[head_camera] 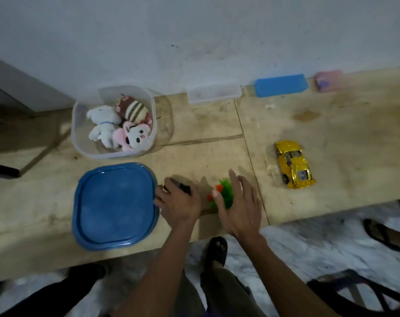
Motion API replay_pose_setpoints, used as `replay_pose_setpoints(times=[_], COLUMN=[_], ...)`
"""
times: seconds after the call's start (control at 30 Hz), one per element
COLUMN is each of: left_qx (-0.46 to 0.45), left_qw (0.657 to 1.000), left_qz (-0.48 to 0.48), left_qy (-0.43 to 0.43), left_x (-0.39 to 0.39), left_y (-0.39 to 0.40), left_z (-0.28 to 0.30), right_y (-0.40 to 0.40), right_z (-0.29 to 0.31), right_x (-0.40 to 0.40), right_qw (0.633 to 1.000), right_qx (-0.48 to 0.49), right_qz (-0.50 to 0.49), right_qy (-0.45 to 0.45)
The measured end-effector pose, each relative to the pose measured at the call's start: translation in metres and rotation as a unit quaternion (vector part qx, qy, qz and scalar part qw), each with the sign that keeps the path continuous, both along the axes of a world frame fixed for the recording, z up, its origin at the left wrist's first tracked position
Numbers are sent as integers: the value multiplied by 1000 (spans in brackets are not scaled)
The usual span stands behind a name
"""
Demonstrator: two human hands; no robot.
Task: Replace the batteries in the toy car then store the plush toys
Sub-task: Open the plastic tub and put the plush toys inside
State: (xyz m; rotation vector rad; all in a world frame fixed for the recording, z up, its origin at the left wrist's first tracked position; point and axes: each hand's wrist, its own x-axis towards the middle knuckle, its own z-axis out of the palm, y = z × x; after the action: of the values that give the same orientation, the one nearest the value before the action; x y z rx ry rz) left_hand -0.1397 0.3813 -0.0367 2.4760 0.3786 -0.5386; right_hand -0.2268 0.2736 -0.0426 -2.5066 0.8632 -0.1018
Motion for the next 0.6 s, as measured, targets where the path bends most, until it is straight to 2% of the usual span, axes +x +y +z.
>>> replay_pose_setpoints(times=[0.17, 0.37, 0.5, 0.6], left_qx=[21, -35, -87, -135], left_qw=[1000, 998, 994, 985], left_qz=[18, 54, 63, 61], left_qy=[-7, -11, -26, -92], left_x=[-2, 9, 11, 26], left_y=[-15, -14, 0, 20], left_z=[-21, -26, -9, 18], right_y=[-3, -21, -16, 1], right_z=[-16, -25, -16, 11], right_x=[6, 9, 23, 54], right_qw=[999, 997, 999, 996], right_qx=[-39, -79, -34, 28], right_qz=[3, 12, -29, -61], right_qy=[7, 0, -23, -58])
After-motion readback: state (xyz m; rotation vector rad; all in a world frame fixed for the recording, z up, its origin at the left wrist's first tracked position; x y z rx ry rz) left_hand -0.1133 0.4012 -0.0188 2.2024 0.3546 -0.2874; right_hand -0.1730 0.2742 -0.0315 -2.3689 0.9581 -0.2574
